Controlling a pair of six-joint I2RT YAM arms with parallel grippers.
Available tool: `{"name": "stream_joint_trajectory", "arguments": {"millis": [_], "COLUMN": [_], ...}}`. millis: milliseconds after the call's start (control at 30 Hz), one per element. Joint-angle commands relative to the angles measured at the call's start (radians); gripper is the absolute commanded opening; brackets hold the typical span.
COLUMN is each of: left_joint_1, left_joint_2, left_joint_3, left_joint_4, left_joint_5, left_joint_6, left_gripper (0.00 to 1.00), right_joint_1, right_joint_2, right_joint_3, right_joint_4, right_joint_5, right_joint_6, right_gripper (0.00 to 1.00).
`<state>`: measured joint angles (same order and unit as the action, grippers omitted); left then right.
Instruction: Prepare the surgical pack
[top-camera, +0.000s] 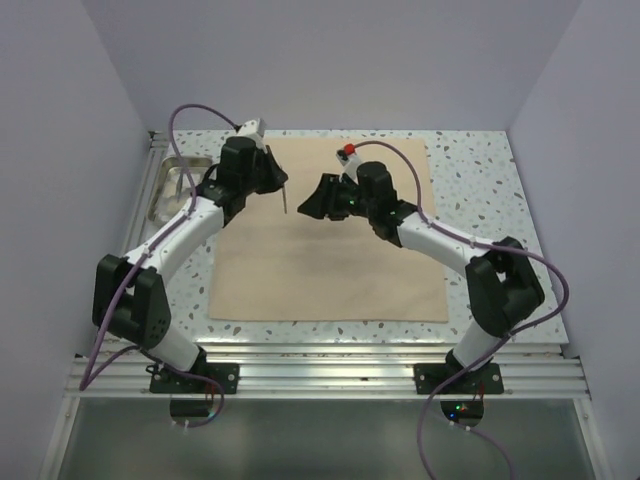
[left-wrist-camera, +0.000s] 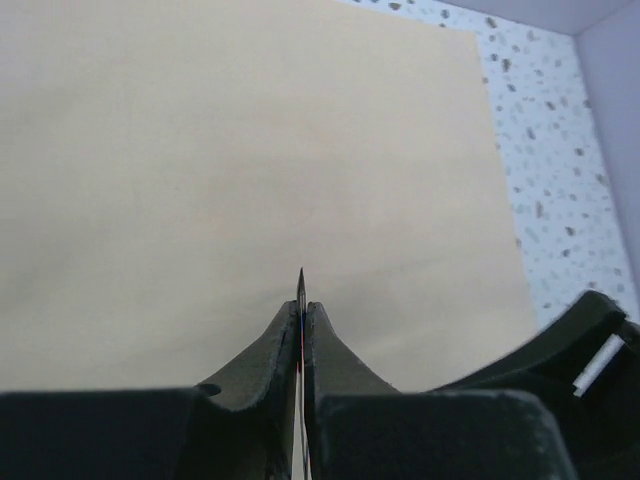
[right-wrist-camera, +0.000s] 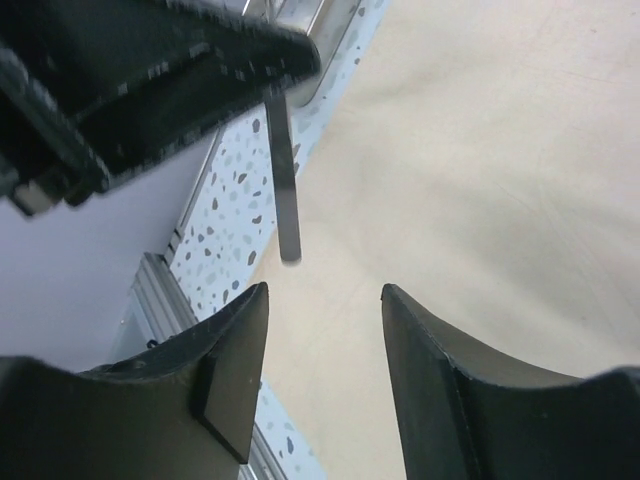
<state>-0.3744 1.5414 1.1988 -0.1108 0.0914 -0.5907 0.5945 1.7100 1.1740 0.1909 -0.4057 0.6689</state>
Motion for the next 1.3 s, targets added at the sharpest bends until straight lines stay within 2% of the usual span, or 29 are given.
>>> {"name": "stream_joint_trajectory", "arguments": {"millis": [0,167,300,367,467,700,967,1067,1267], "left_joint_1": [0.041,0.17,0.285,0.307,0.336,0.353,0.353,0.353,0.353], "left_joint_2": [0.055,0.163,0.25,0.29,0.376,0.548,0.632,0.623,0.606], "left_joint_3": [0.145,0.315,0.337,0.352,0.389,0.49,0.559,0.55,0.55], "left_joint_4": [-0.197,-0.397,-0.388,-0.374,-0.352,-0.285,-0.208,-0.164,-0.173], "left_joint_5": [-0.186,-0.341,-0.462,-0.575,-0.649,-0.688,-0.693,-0.674,-0.639], "left_joint_6": [0.172,0.334,0.446,0.495,0.568,0.673,0.746,0.773,0.755], "left_gripper": [0.0,0.0,0.0,0.01,0.02,0.03,0.07,0.11,0.33], "right_joint_1": [-0.015,-0.051,-0.088,-0.097,-0.111,-0.148,-0.162,-0.163,-0.165], "right_joint_2": [-0.104,-0.173,-0.217,-0.227,-0.222,-0.197,-0.199,-0.196,-0.19], "right_joint_3": [-0.033,-0.082,-0.088,-0.099,-0.114,-0.137,-0.16,-0.16,-0.163], "right_joint_4": [-0.004,-0.031,-0.086,-0.091,-0.07,-0.019,0.001,0.004,0.01], "right_joint_5": [0.088,0.126,0.127,0.122,0.107,0.056,0.042,0.042,0.038], "right_joint_6": [-0.049,-0.087,-0.129,-0.132,-0.118,-0.081,-0.077,-0.078,-0.075], "right_gripper": [0.54,0.55,0.55,0.55,0.54,0.54,0.53,0.53,0.52]}}
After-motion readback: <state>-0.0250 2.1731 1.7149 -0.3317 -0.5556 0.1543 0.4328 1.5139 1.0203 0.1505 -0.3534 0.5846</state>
